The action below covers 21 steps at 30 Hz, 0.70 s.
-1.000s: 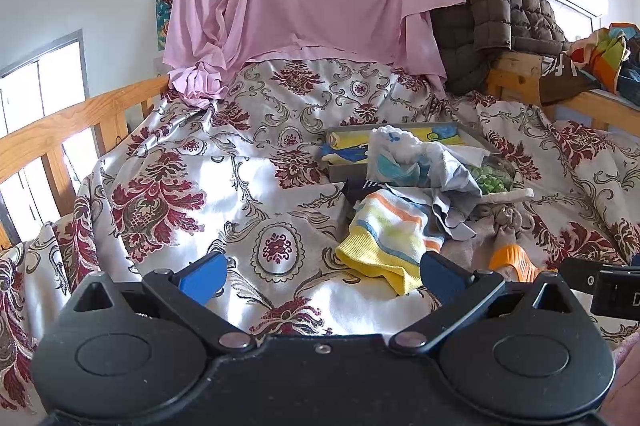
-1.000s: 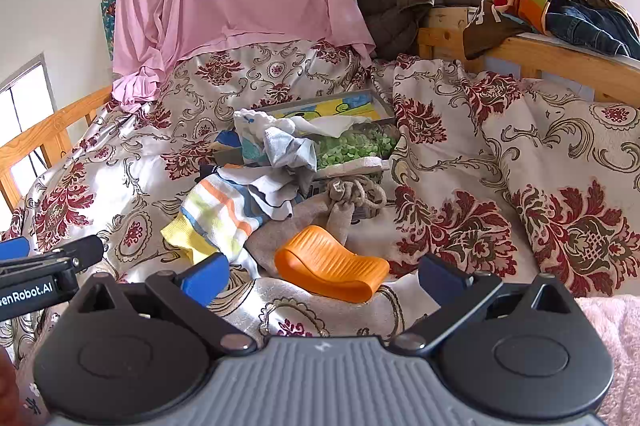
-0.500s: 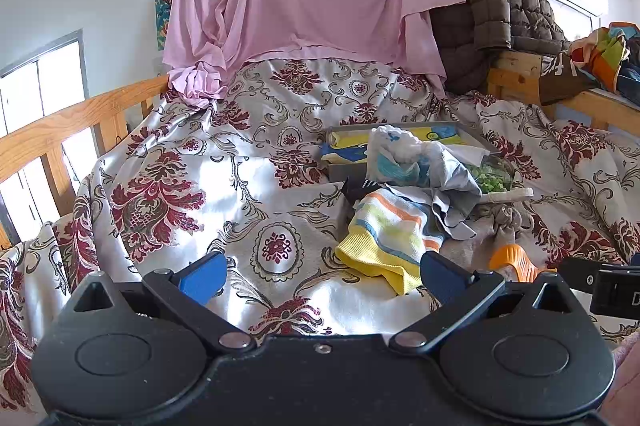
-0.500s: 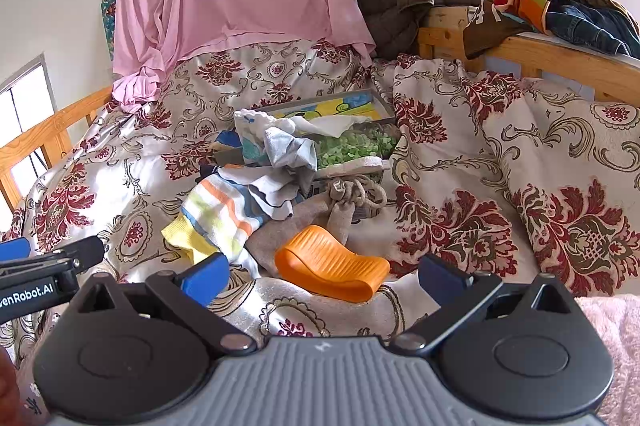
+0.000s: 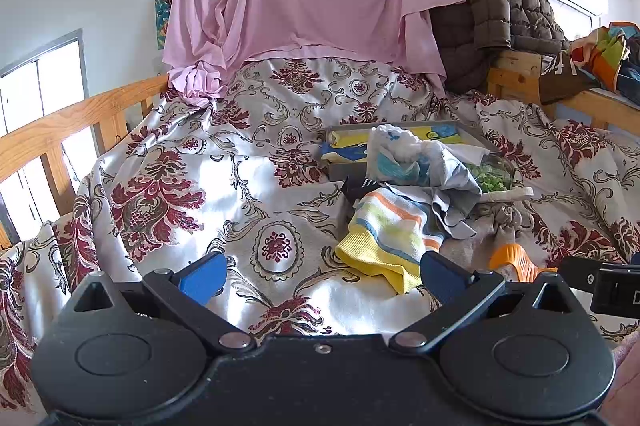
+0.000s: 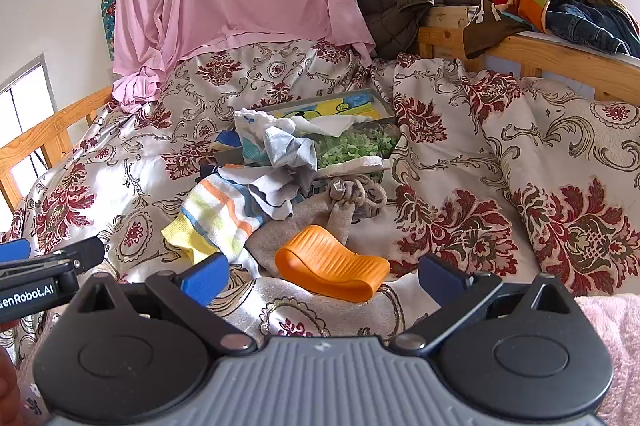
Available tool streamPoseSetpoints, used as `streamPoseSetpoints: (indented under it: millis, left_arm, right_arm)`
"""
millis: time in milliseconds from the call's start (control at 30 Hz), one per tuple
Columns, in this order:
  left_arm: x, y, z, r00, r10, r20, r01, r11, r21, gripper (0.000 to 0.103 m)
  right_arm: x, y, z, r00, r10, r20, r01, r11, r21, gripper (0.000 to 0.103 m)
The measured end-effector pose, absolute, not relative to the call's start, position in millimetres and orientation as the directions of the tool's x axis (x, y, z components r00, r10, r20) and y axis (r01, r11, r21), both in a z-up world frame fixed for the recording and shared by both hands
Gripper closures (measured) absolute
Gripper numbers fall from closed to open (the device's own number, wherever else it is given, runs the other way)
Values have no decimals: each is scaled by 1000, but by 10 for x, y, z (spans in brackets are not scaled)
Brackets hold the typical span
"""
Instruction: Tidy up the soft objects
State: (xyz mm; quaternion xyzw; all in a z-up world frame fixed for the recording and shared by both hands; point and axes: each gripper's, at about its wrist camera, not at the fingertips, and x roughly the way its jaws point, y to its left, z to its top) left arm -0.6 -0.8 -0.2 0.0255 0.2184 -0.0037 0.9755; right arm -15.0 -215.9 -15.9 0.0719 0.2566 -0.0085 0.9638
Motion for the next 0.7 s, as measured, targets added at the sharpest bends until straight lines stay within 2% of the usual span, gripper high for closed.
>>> streamPoseSetpoints:
  millis: [467, 700]
  left_arm:
    - [-21, -32, -26, 904, 11, -427, 11, 999, 51, 1]
    - [85, -40, -153, 899, 22, -437, 13, 997, 78, 1]
  right_arm:
    - [-96, -2164, -185, 856, 24, -517, 62, 987, 150, 0]
    - [38, -2300, -245, 817, 89, -569, 68, 966, 249, 0]
